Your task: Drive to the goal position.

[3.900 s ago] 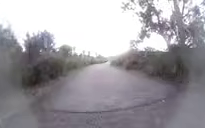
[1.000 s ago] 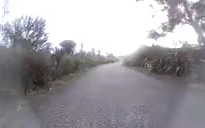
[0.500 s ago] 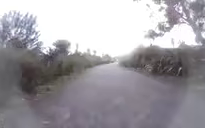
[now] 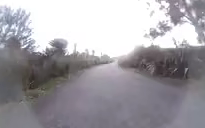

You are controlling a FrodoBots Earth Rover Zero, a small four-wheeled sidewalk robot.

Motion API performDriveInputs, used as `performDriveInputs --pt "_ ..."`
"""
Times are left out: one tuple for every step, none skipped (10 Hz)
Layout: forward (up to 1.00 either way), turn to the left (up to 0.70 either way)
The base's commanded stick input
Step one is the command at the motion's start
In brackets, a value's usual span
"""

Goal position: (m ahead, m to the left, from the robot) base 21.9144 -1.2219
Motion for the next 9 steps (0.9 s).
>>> performDriveInputs --pt "0.85 0.0" --pt "0.85 0.0" --pt "0.85 0.0" --pt "0.85 0.0" --pt "0.85 0.0" --pt "0.85 0.0" --pt "0.85 0.0" --pt "0.85 0.0" --pt "0.85 0.0"
